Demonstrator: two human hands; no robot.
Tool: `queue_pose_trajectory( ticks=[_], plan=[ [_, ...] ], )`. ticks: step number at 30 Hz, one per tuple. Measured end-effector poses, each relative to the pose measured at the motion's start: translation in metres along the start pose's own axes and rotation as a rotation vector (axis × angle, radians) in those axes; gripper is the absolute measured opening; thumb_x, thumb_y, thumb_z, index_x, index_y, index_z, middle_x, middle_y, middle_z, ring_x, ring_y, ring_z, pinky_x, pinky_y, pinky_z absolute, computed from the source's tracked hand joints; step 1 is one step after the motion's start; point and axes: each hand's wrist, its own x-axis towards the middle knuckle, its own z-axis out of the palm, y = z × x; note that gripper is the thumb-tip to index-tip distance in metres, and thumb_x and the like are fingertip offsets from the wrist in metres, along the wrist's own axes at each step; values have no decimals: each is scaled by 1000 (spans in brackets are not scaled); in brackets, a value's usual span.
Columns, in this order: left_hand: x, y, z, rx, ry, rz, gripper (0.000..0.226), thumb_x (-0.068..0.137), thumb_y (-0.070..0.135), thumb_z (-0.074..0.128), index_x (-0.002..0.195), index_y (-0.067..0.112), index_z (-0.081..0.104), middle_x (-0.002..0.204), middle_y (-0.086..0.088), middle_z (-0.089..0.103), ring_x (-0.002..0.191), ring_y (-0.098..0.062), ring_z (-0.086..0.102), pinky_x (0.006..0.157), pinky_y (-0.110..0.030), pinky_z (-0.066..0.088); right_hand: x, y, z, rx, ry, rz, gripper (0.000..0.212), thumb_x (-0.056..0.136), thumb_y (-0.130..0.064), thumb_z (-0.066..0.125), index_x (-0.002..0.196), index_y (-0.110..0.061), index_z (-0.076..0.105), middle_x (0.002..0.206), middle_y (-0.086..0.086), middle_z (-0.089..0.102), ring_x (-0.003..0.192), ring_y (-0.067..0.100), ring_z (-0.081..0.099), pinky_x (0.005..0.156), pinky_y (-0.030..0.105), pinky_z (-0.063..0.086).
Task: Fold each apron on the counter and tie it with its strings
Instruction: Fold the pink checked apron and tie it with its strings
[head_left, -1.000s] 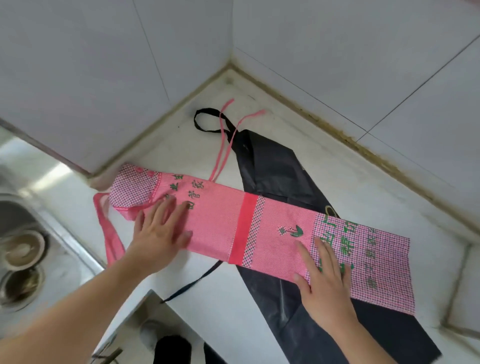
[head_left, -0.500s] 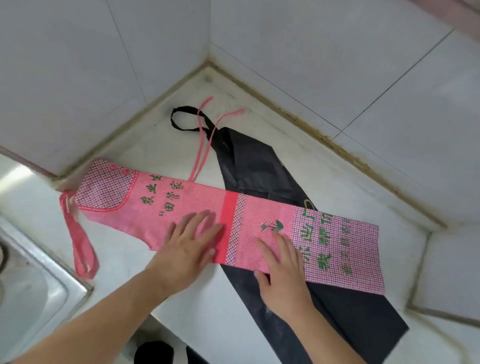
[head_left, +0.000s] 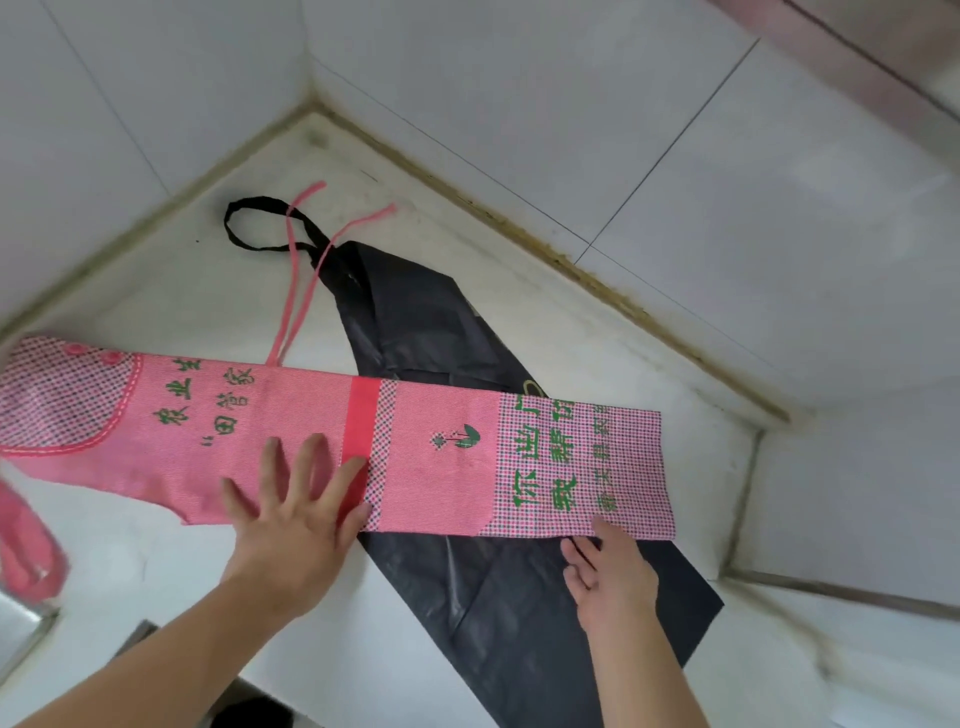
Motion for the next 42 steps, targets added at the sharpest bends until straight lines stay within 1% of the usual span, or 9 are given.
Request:
queue_pose_trajectory(
  ticks=[4,10,14,20,23,26,31,37,42],
  plan=[
    [1,8,2,3,8,-19,64,98,65,27,155,36,37,161,-15,32,150,-57,20,96,-90,27,29,-22,-12,96,16,25,20,96,-19,72,83,-14,57,68,-3,38,51,11,27,39,23,26],
    [-4,16,-16,-33,160,73,56,91,36,59,146,27,47,148,-17,41,141,-50,36,103,-77,33,43,-48,-19,170,30,-100,28,93,-12,58,119,-17,68,107,3,70,90,20,66,74,35,56],
    [-4,36,-19,-172,134,344,97,61,-9,66,147,32,47,138,-2,51,114,-31,56,93,-49,54,43,-55,-16,99,28,-219,26,96,-3,58,119,-10,66,116,12,72,95,25,69,74,36,57],
    [10,52,-26,-780,-169,105,31,105,43,54,134,40,65,132,19,63,121,-11,59,111,-35,44,-54,-42,19,-412,-82,-1037,25,99,-8,56,102,-28,71,91,-9,73,78,5,66,66,18,51],
    [16,61,-71,-1484,-456,-226,61,92,78,47,108,29,81,105,7,79,108,-21,72,99,-37,51,-85,-2,50,-733,-305,-1309,27,100,-22,50,120,-25,68,106,-9,70,93,7,66,78,24,52],
    [14,56,-95,-1766,-375,-261,70,92,76,51,102,12,76,91,-8,77,86,-28,73,86,-42,55,-92,46,77,-1162,-536,-1533,37,99,-30,48,133,-19,57,120,-3,61,108,17,57,93,33,50],
    [16,33,-71,-1145,-5,-317,22,100,13,61,80,14,68,76,-6,72,78,-27,66,71,-42,51,-85,79,78,-1440,-679,-1448,50,94,-31,62,139,-26,42,128,-7,47,121,16,45,108,38,46],
    [12,30,-60,-1012,67,-252,22,105,11,50,116,19,68,111,6,70,100,-20,63,92,-37,50,-63,77,57,-1513,-438,-1451,76,83,-32,72,150,-29,36,147,-4,34,138,19,33,119,41,34],
    [12,10,-62,-756,167,-322,19,103,6,44,94,18,55,83,-3,65,68,-17,59,56,-30,45,-41,70,45,-1483,-339,-1306,73,79,-22,74,144,-28,40,145,-6,35,135,17,35,115,38,42]
  ],
)
